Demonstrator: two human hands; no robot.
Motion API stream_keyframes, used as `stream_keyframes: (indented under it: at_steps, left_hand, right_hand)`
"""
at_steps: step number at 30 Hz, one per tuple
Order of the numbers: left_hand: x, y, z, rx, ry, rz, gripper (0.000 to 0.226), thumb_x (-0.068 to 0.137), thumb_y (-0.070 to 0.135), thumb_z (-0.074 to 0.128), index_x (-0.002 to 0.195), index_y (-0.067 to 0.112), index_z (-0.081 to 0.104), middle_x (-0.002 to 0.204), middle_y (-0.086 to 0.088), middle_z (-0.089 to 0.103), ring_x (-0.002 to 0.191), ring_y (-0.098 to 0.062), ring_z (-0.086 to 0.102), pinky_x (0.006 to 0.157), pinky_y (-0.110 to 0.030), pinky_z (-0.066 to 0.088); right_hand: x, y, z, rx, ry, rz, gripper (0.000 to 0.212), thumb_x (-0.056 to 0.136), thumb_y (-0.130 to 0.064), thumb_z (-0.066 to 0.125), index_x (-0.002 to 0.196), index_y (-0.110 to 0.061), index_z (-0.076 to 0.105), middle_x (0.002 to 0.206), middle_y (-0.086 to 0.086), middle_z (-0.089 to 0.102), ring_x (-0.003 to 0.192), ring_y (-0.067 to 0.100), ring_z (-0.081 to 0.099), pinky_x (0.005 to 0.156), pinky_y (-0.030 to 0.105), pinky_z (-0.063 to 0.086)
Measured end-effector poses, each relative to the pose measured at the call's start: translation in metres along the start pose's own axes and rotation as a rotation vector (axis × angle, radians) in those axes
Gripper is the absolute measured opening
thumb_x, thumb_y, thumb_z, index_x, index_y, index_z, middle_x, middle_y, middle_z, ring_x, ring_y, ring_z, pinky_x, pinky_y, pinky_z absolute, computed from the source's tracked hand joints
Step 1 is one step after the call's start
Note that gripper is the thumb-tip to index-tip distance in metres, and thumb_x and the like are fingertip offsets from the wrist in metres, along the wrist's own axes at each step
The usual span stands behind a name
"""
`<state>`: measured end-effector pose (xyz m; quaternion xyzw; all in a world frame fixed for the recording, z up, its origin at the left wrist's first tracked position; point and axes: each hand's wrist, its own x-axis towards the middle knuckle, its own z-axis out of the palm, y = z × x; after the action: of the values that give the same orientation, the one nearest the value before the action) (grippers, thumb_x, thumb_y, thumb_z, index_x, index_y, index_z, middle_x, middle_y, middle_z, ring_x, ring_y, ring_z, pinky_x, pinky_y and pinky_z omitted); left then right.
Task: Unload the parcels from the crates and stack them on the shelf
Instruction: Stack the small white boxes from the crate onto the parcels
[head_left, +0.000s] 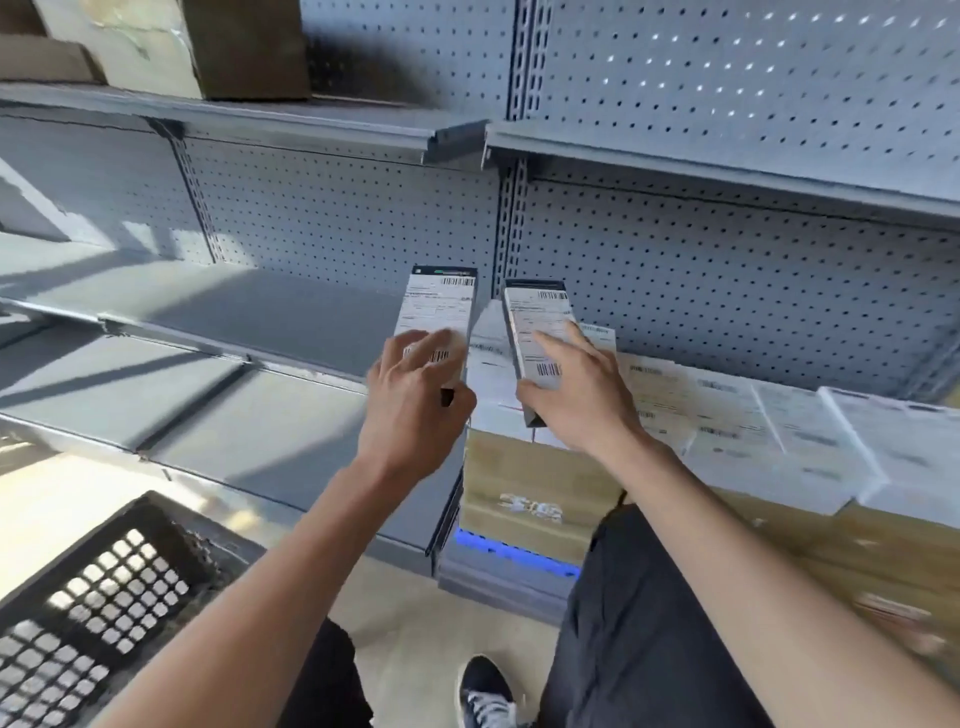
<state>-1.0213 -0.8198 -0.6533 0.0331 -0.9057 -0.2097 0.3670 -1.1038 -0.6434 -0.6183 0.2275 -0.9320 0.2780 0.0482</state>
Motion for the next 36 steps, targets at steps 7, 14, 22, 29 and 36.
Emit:
stream_keyframes:
  at_steps: [7,14,22,29,36]
  left_hand:
    - [0.023,0.072,0.055,-0.062,-0.126,0.047,0.018,0.081,0.010,0.063,0.096,0.013,0.072,0.129,0.008,0.063,0.122,-0.026,0.043,0.093,-0.046,0.041]
    - [0.045,0.141,0.120,-0.151,-0.207,0.103,0.024,0.085,0.020,0.061,0.105,0.011,0.072,0.126,0.007,0.065,0.119,-0.026,0.043,0.091,-0.044,0.043]
    - [0.053,0.173,0.174,-0.084,-0.345,0.081,0.017,0.086,0.017,0.058,0.101,0.014,0.066,0.125,0.005,0.063,0.118,-0.025,0.040,0.089,-0.039,0.037]
    - [0.055,0.177,0.194,-0.060,-0.460,0.047,0.020,0.088,0.018,0.057,0.103,0.020,0.070,0.132,0.004,0.061,0.124,-0.026,0.038,0.098,-0.044,0.038]
    - [0.050,0.172,0.206,0.047,-0.523,0.068,0.030,0.097,0.027,0.052,0.118,0.022,0.073,0.148,0.005,0.051,0.138,-0.025,0.032,0.110,-0.044,0.028]
  right_hand:
    - [-0.019,0.067,-0.046,0.027,0.063,0.113,0.066,0.091,-0.043,0.062,0.152,-0.036,0.039,0.165,-0.013,0.021,0.147,0.024,0.025,0.107,0.042,0.038]
    - [-0.032,0.139,-0.084,0.022,0.085,0.250,0.064,0.089,-0.046,0.062,0.150,-0.039,0.043,0.165,-0.014,0.020,0.150,0.022,0.023,0.112,0.042,0.034]
    - [-0.025,0.188,-0.096,-0.004,0.081,0.316,0.061,0.093,-0.043,0.061,0.150,-0.031,0.045,0.155,-0.016,0.036,0.141,0.022,0.032,0.100,0.036,0.039]
    - [-0.004,0.203,-0.080,-0.086,-0.003,0.330,0.060,0.094,-0.049,0.055,0.151,-0.032,0.042,0.160,-0.009,0.031,0.140,0.028,0.034,0.101,0.040,0.042]
    - [0.000,0.217,-0.066,-0.079,-0.024,0.315,0.051,0.100,-0.046,0.051,0.148,-0.029,0.048,0.155,-0.004,0.040,0.138,0.029,0.036,0.106,0.045,0.042]
